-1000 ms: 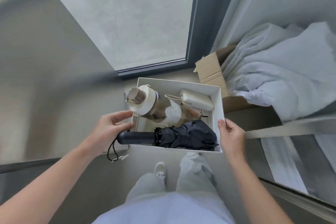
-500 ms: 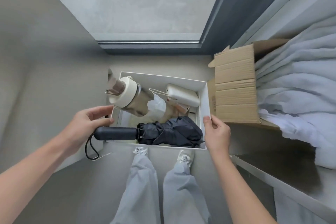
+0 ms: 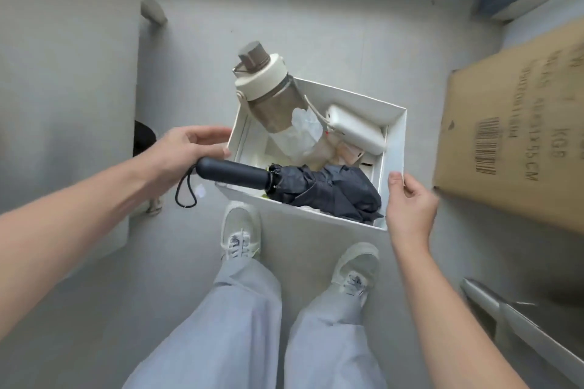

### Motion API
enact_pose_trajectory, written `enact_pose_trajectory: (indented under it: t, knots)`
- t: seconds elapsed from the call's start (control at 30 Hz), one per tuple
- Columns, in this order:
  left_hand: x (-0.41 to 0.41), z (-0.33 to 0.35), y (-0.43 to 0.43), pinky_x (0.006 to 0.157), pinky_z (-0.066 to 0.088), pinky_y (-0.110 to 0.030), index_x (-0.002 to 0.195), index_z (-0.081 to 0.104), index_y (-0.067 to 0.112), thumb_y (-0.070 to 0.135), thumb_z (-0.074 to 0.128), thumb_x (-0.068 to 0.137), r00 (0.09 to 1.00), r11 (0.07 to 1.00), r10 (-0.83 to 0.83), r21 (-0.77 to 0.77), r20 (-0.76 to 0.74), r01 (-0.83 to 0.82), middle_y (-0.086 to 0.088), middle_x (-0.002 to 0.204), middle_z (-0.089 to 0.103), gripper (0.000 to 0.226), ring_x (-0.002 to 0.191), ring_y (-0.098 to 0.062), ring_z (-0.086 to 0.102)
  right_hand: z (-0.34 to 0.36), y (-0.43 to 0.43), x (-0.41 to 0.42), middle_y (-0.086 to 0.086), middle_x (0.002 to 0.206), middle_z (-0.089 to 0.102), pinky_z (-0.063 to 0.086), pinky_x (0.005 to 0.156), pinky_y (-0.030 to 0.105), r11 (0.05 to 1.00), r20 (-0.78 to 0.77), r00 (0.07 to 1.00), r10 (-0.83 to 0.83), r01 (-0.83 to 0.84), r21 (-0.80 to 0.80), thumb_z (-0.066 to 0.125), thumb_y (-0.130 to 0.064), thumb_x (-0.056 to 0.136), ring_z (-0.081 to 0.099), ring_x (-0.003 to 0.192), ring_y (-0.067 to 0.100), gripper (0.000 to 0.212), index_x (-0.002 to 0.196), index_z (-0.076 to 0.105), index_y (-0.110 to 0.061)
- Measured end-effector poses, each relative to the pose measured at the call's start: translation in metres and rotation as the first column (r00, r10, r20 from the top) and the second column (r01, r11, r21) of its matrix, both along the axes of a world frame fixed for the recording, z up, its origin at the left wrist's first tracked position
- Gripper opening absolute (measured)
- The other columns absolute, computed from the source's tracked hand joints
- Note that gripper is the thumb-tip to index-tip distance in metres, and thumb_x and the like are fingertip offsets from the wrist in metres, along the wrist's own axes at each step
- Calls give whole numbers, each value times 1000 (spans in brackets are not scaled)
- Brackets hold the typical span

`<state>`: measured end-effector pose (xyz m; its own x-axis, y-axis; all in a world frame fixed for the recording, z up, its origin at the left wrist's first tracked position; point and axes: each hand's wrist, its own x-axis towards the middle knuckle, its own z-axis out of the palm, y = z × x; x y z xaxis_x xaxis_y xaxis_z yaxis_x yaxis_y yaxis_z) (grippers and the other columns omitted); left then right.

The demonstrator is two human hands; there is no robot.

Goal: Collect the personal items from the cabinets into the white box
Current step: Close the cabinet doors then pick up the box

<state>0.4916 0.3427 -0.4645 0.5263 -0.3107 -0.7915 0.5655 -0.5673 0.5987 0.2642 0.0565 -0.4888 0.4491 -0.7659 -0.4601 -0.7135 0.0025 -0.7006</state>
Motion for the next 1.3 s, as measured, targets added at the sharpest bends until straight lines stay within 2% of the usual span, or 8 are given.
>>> enact_pose_trajectory:
  t: [0.23, 0.5, 0.53, 0.57, 0.6, 0.73, 1.03, 1.3]
  knots:
    - [-7, -89, -9, 89, 50, -16, 109, 70, 32, 5, 75, 81, 996, 999, 39, -24, -81, -41, 15, 122, 67, 40, 114, 0, 62, -84, -4, 2, 3, 69, 22, 16, 61, 35, 1000, 33, 999, -12, 13, -19, 55, -23, 101, 20, 68, 17, 44, 65, 31, -17]
    - [-45, -100, -7, 87, 56, -34, 104, 70, 30, -8, 63, 85, 968, 979, 202, 27, -150, -200, 13, 113, 72, 43, 110, -13, 67, -81, -3, -3, -12, 78, 63, 44, 72, 21, 989, 0, 1000, -29, 28, 146, 49, -14, 105, 49, 72, -6, 23, 90, 67, -13]
    - [-44, -98, -8, 83, 57, -33, 103, 70, 30, -4, 65, 85, 967, 978, 207, 41, -148, -203, 14, 109, 73, 39, 108, -12, 68, -80, -5, -4, -5, 84, 71, 25, 71, 20, 988, -17, 1000, -17, 19, 151, 50, -15, 106, 54, 77, -7, 24, 92, 69, -9]
    - [-43, -96, -10, 80, 58, -33, 102, 70, 30, -1, 67, 85, 967, 977, 209, 62, -143, -202, 13, 104, 74, 35, 106, -12, 69, -79, -8, -6, 6, 98, 76, 43, 105, 33, 987, -37, 999, -8, 13, 159, 50, -16, 106, 59, 89, -5, 25, 101, 69, -1]
    - [-42, -95, -11, 81, 59, -33, 102, 70, 30, 3, 69, 85, 968, 975, 211, 92, -134, -200, 12, 103, 75, 32, 104, -12, 69, -77, -10, -6, 13, 109, 74, 49, 88, 21, 984, -56, 998, -1, 11, 176, 50, -17, 106, 59, 99, 0, 27, 109, 67, 4]
    - [-48, -88, -16, 79, 50, -24, 118, 66, 27, 20, 74, 83, 990, 973, 126, 202, -62, -111, 5, 111, 72, 37, 97, -9, 69, -65, -5, -15, -18, 96, 70, 48, 90, 21, 973, -91, 995, 45, -23, 232, 55, -24, 104, 62, 95, 10, 13, 103, 67, -19]
    - [-83, -83, -16, 59, 54, -20, 128, 58, 20, 27, 72, 87, 971, 934, 234, 285, -38, -214, 7, 106, 69, 43, 78, -13, 66, -52, 20, -45, -5, 112, 72, 47, 87, 14, 933, -56, 998, -43, 60, 354, 67, -18, 98, 67, 101, 2, 30, 127, 65, -13]
    - [-86, -94, -15, 76, 60, -34, 131, 59, 15, 23, 75, 86, 934, 910, 358, 235, -26, -342, 0, 110, 69, 49, 89, -17, 69, -67, 16, -36, 5, 129, 57, 38, 117, 49, 918, -42, 996, -81, 91, 386, 70, -35, 95, 53, 135, 29, 60, 144, 51, -5]
